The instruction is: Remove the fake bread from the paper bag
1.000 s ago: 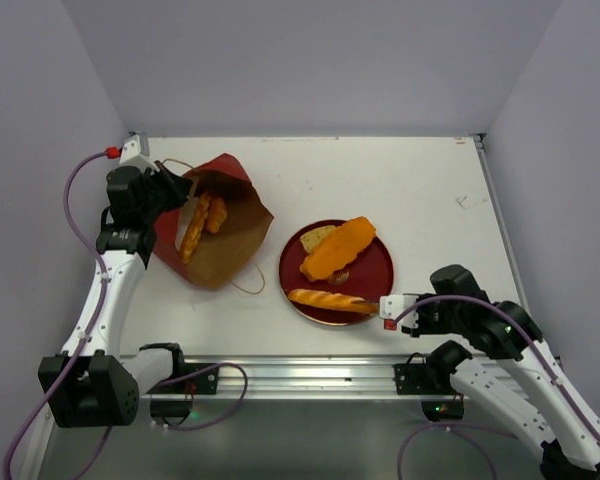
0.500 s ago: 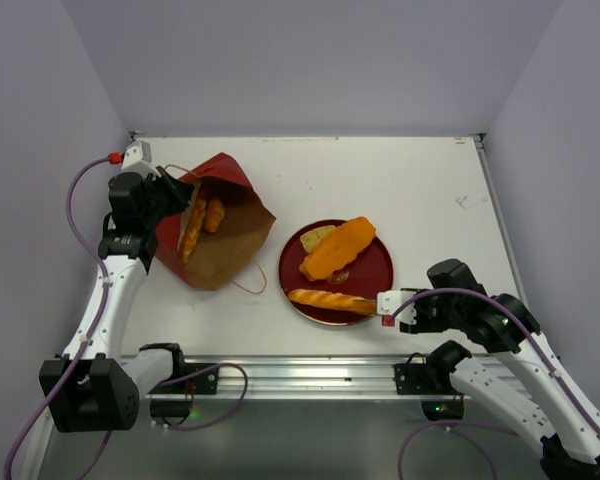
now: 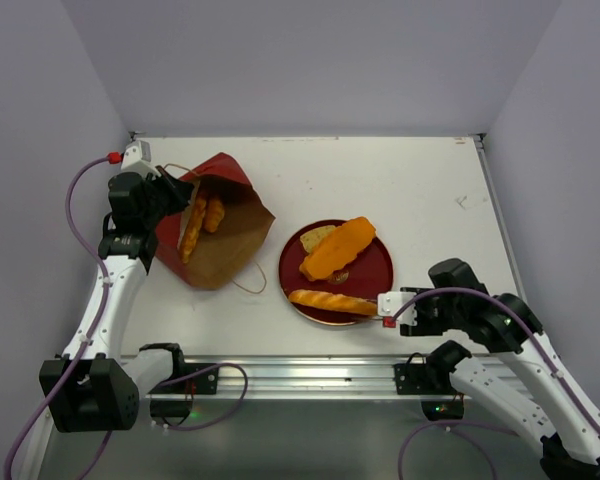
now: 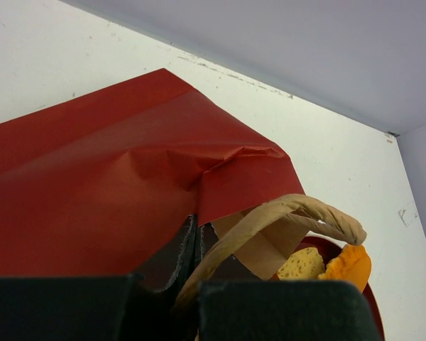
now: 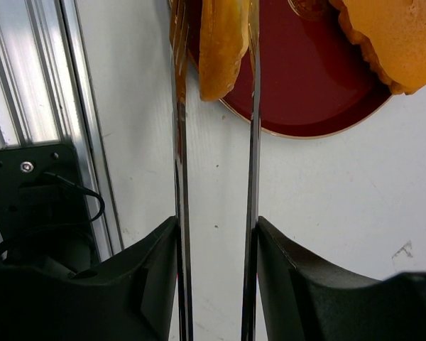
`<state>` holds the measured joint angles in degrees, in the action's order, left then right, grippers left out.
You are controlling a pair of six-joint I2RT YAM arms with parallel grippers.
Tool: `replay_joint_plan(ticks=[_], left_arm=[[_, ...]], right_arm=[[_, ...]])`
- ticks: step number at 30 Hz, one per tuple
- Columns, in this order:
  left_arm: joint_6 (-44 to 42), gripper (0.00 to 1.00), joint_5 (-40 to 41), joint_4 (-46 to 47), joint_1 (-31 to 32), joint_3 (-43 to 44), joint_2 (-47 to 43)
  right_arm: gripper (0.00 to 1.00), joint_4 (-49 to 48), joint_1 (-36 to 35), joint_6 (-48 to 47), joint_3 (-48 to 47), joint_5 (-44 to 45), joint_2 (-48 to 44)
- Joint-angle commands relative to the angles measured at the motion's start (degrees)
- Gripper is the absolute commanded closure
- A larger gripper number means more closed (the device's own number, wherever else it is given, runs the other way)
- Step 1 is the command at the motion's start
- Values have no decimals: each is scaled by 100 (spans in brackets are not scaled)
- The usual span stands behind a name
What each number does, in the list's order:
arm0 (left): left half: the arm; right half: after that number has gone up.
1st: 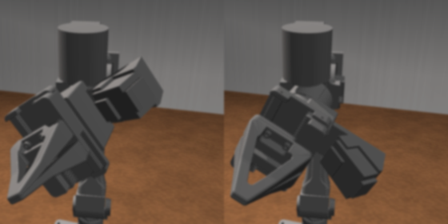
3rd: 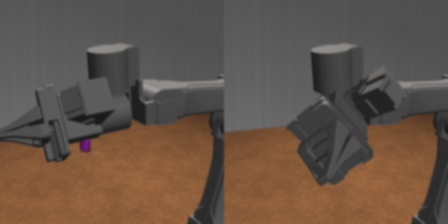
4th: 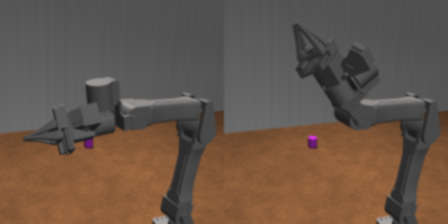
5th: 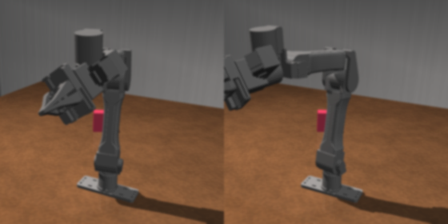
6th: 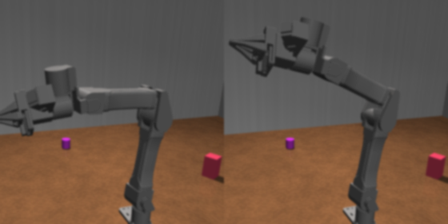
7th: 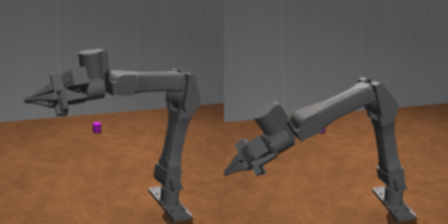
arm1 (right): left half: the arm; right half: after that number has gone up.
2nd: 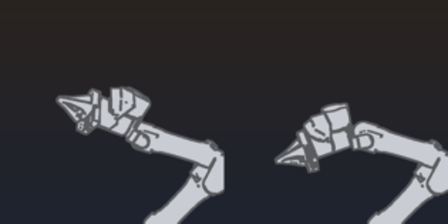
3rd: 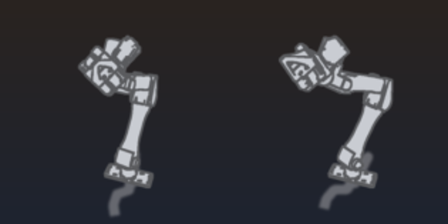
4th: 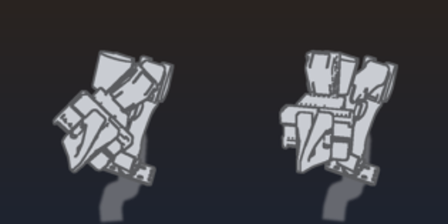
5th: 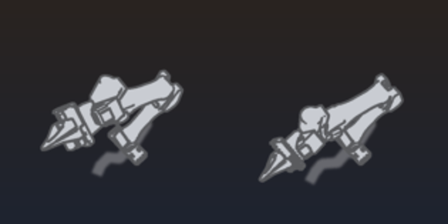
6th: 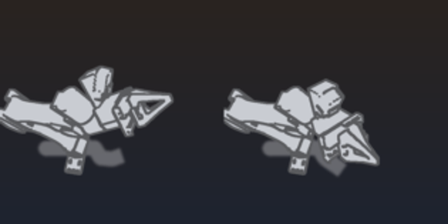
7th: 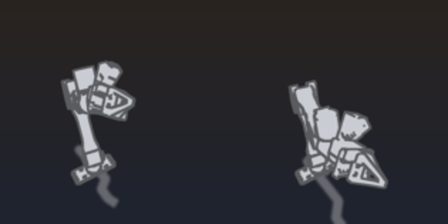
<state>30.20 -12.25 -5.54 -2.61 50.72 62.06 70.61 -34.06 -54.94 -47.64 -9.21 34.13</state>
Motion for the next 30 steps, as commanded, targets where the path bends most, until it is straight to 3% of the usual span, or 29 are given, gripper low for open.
replay_joint_plan(ticks=[1, 16, 24, 30], left_arm=[[-110, 100, -32, 167, -38, -27, -107], [-128, 100, -93, 202, -29, -36, -142], [-216, 100, -111, 150, -38, -1, -221], [-330, 100, -181, 79, -38, 52, -247]], right_arm=[[52, 111, 14, -35, -456, -309, 76], [53, -20, 5, 141, -1502, -810, 840], [55, -802, 5, 826, -2521, -1538, 2613], [56, -1944, -336, 2046, -3251, -2085, 3844]])
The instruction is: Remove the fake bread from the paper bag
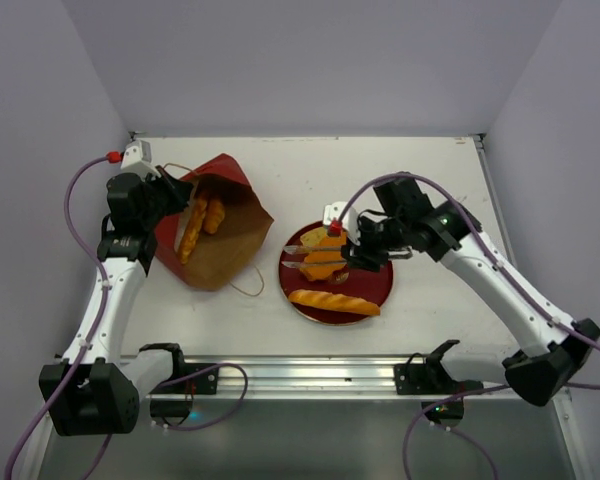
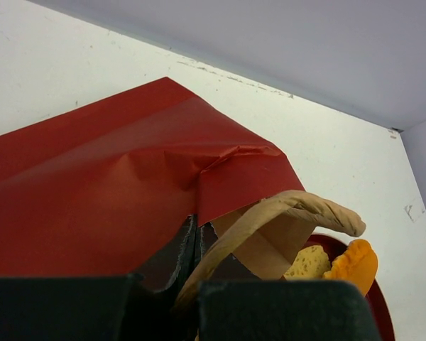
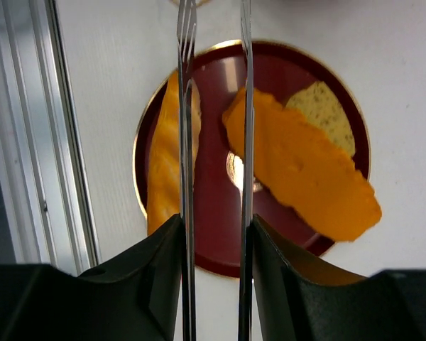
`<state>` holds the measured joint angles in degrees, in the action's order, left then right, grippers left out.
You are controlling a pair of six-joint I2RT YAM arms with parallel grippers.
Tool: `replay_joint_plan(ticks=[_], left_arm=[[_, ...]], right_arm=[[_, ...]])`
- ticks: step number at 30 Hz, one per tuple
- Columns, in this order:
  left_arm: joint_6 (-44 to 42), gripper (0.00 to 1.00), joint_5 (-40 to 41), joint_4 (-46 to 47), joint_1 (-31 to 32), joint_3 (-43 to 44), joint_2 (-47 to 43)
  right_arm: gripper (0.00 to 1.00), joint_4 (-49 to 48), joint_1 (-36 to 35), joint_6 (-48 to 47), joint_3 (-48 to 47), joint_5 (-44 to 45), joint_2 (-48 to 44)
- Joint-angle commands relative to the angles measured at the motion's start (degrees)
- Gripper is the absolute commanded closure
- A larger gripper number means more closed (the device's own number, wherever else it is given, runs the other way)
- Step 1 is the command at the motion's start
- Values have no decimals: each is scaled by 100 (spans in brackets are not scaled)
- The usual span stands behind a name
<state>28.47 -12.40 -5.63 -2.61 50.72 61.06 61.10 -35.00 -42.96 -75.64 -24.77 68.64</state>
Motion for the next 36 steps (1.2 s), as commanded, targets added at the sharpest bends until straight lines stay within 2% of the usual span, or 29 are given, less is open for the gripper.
replay_joint_plan(ticks=[1, 4, 7, 9, 15, 18, 22, 29, 36], left_arm=[[-201, 100, -201, 80, -38, 52, -138], [-254, 100, -341, 62, -38, 70, -129], [-315, 100, -482, 1, -38, 35, -182], [-351, 100, -552, -8, -38, -18, -226], [-430, 100, -711, -237, -38, -115, -340], [-465, 100, -816, -263, -29, -220, -366], [-509, 100, -913, -290, -38, -299, -375], [-509, 100, -939, -255, -38, -396, -437], [-483, 100, -948, -202, -38, -414, -568]], right_arm=[[57, -1143, -348, 1190, -583, -485, 552], [57, -1608, -893, 1630, -724, -266, 1140], [57, -2224, -1385, 1816, -759, 463, 1650], [57, -2401, -1640, 1660, -873, 780, 1923], [57, -3200, -2404, -359, -804, 2044, 2566], [57, -3656, -2738, -844, -734, 2546, 2768], [57, -4202, -2994, -1425, -698, 3774, 3058], [57, -4589, -3048, -2110, -672, 4665, 3462], [56, -4879, -3047, -2445, -821, 5061, 3797]])
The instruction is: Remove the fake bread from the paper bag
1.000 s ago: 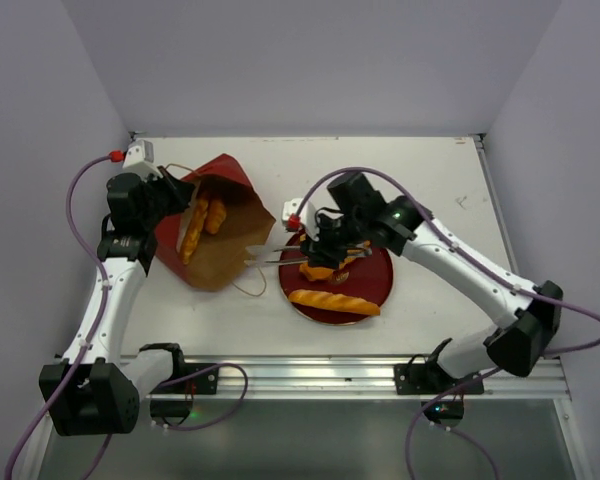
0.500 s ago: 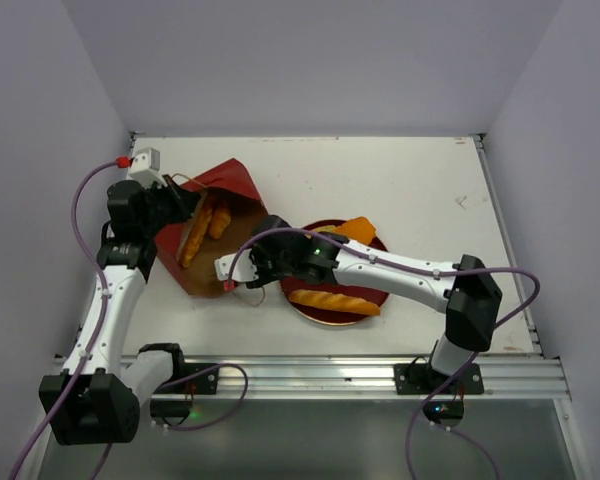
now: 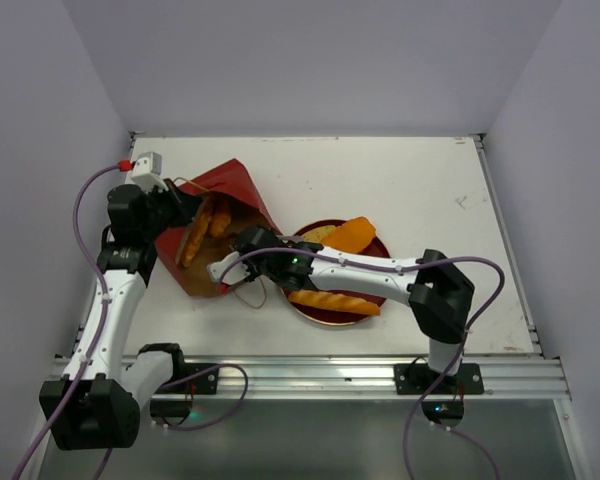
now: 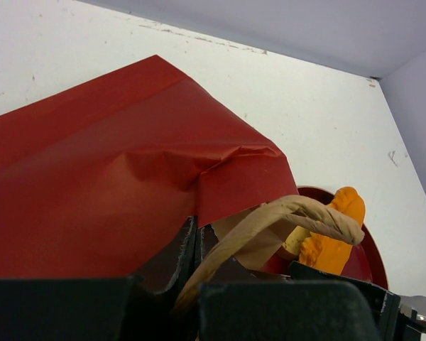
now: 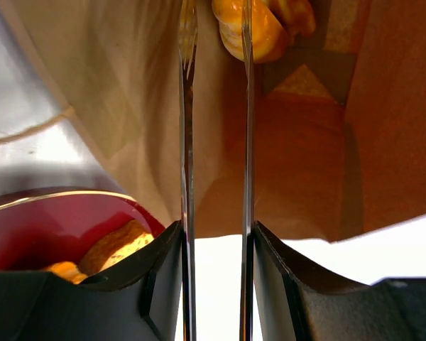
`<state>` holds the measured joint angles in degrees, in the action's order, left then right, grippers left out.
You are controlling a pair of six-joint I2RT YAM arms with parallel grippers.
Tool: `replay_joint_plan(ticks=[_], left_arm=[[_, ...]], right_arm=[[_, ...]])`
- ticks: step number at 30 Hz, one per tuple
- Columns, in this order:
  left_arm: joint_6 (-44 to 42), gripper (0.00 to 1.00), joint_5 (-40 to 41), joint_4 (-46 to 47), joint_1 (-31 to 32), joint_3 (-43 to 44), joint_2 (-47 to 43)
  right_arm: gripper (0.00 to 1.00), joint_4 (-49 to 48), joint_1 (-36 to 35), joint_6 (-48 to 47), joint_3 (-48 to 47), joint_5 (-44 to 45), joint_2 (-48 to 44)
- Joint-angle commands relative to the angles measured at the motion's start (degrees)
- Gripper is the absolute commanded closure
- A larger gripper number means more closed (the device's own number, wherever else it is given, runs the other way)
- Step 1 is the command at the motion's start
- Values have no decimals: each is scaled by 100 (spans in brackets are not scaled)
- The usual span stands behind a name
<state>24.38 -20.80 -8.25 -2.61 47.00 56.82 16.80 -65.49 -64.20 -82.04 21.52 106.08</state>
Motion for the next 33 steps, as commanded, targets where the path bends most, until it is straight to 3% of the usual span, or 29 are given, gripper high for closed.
replay_joint_plan(ticks=[1, 17, 33], left_arm=[[-65, 100, -126, 60, -38, -42, -153], [-39, 100, -206, 157, -38, -95, -180], [14, 100, -232, 166, -38, -139, -259]], right_arm=[[56, -484, 2, -347, -216, 467, 149], [53, -932, -77, -690, -541, 819, 580], [52, -695, -95, -839, -822, 1240, 1098]])
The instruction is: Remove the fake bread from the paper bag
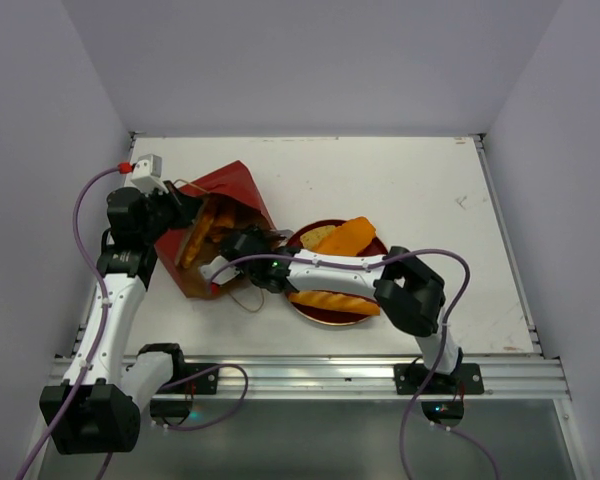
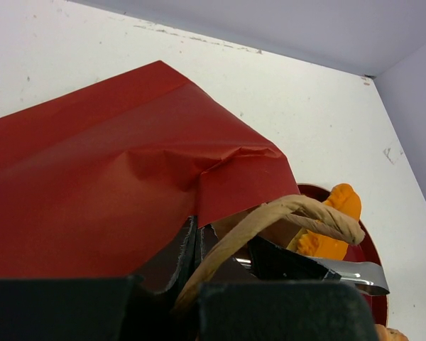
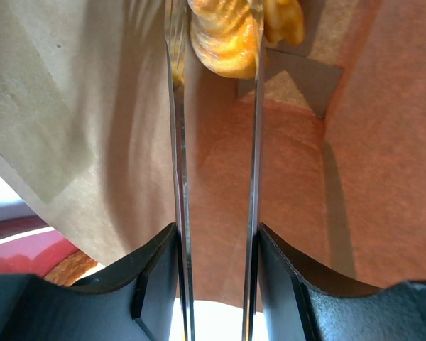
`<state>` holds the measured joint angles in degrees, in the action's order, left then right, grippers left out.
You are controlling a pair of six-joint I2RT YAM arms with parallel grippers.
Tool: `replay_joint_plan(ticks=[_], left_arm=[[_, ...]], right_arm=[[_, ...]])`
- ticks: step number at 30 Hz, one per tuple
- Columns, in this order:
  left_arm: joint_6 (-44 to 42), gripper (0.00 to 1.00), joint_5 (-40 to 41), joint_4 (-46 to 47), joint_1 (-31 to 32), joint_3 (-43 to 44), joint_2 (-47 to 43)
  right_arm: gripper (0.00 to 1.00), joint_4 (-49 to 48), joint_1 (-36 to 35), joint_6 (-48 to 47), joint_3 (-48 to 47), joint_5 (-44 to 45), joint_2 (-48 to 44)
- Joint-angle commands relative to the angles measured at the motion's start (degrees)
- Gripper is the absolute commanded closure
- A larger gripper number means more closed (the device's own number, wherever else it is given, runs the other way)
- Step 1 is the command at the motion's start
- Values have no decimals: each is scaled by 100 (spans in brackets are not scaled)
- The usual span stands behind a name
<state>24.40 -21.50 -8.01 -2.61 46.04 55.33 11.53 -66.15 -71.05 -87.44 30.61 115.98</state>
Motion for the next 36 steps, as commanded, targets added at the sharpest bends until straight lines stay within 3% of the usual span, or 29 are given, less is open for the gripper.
replay_joint_plan(ticks=[1, 6, 9, 12, 16, 36], left_arm=[[12, 100, -171, 142, -38, -34, -110], [-6, 100, -136, 107, -38, -25, -145], [-6, 100, -127, 115, -38, -25, -145], [3, 100, -92, 116, -38, -25, -119], [-14, 100, 57, 89, -38, -34, -128], [-41, 100, 286, 28, -38, -51, -23]], right_arm=[[52, -203, -21, -181, -300, 358, 152], [54, -239, -21, -138, -449, 490, 337], [67, -187, -21, -68, -450, 534, 276], [89, -116, -21, 55, -388, 507, 101], [100, 243, -30, 424, -318, 288, -303], [100, 1571, -12, 1963, 306, -1680, -2298]])
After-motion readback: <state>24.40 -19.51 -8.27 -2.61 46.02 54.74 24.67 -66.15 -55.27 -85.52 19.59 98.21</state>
